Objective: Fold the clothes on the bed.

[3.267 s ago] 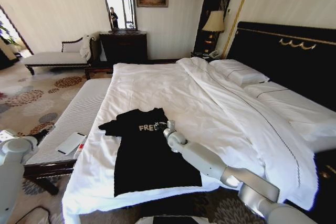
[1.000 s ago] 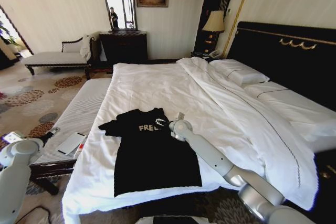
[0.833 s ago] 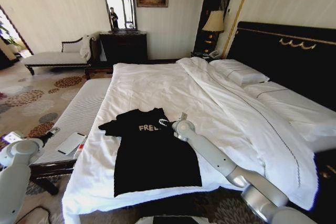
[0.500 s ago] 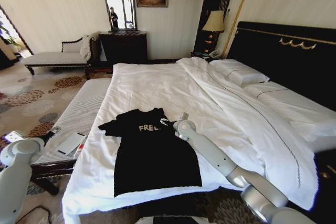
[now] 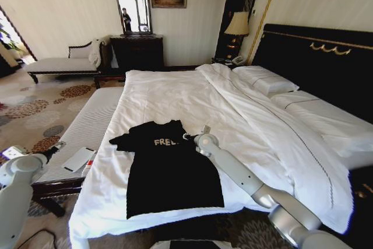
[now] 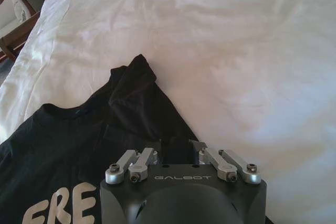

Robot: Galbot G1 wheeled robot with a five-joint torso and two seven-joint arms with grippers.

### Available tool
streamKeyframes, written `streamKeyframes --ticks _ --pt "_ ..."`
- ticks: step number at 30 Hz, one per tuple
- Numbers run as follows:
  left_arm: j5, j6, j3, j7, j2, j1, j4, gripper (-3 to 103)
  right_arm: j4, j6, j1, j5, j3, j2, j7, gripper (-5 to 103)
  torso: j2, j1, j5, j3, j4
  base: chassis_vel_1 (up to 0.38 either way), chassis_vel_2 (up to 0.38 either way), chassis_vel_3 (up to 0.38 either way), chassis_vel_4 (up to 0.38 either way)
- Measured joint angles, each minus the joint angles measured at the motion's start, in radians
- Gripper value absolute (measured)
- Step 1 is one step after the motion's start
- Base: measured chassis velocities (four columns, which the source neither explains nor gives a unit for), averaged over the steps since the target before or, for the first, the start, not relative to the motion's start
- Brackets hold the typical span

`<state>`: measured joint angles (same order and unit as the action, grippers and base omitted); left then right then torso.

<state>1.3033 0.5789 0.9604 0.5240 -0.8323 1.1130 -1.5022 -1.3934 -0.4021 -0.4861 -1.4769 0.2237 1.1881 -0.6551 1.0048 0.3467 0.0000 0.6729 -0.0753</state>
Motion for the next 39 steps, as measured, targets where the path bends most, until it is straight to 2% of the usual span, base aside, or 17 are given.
streamKeyframes --ticks 1,3,4,5,7,10,16,19,25,30,34,39 --pt "0.0 0.0 0.0 0.0 0.0 0.0 0.0 100 0.0 0.0 0.0 0.0 0.0 0.0 0.0 32 0.0 0.0 0.0 0.0 0.0 0.0 0.0 0.0 0.0" --pt "-0.001 0.0 0.0 0.0 0.0 0.0 0.0 100 0.004 0.002 -0.002 0.009 0.0 -0.001 0.008 21 0.0 0.0 0.0 0.0 0.0 0.0 0.0 0.0 0.0" --pt "-0.002 -0.001 0.0 0.0 0.0 0.001 0.0 100 0.005 0.003 -0.004 0.013 -0.001 -0.002 0.012 21 0.0 0.0 0.0 0.0 -0.0001 0.0 0.0 0.0 0.0" --pt "-0.003 -0.001 0.0 0.0 0.0 0.002 0.0 100 0.007 0.006 -0.006 0.019 -0.002 -0.003 0.019 10 0.0 0.0 0.0 0.0 0.0 0.0 0.0 0.0 0.0" --pt "-0.003 -0.001 -0.001 0.0 0.0 0.002 0.0 100 0.009 0.008 -0.007 0.023 -0.002 -0.003 0.025 10 0.0 0.0 0.0 0.0 0.0 0.0 0.0 0.0 0.0" --pt "-0.004 -0.001 -0.001 0.0 0.0 0.002 0.0 100 0.016 0.021 -0.007 0.039 -0.004 -0.003 0.043 2 0.0 0.0 0.0 0.0 0.0001 0.0 0.0 0.0 0.0" --pt "-0.003 -0.001 -0.002 0.0 0.001 -0.001 -0.001 100 0.01 0.042 -0.011 0.051 -0.012 -0.014 0.054 2 0.0 0.0 0.0 0.0 0.0002 0.0 0.0 0.0 0.0" --pt "-0.003 -0.002 -0.007 -0.001 0.002 -0.006 0.001 100 -0.014 0.12 -0.038 0.084 -0.045 -0.042 0.104 2 0.0 0.0 0.0001 0.0 0.0002 0.0 0.0 0.0 0.0" --pt "-0.005 -0.002 -0.022 -0.001 -0.005 -0.021 0.007 100 -0.025 0.204 -0.073 0.108 -0.13 -0.095 0.158 2 0.0 0.0 0.0001 0.0 -0.0002 0.0 0.0 0.0 0.0" --pt "-0.012 -0.002 -0.038 -0.001 -0.014 -0.035 0.009 100 -0.005 0.268 -0.111 0.148 -0.195 -0.113 0.184 2 0.0 0.0 0.0002 0.0 -0.0001 0.0 0.0 0.0 0.0" --pt "-0.016 -0.002 -0.045 -0.001 -0.018 -0.039 0.009 100 0.022 0.301 -0.133 0.181 -0.214 -0.112 0.204 2 0.0 0.0 0.0001 0.0 -0.0001 0.0 0.0 0.0 0.0" --pt "-0.021 -0.003 -0.051 -0.002 -0.021 -0.04 0.007 100 0.095 0.352 -0.15 0.228 -0.247 -0.07 0.234 2 0.0 0.0 0.0003 0.0 0.0004 0.0 0.0 0.0 0.0"
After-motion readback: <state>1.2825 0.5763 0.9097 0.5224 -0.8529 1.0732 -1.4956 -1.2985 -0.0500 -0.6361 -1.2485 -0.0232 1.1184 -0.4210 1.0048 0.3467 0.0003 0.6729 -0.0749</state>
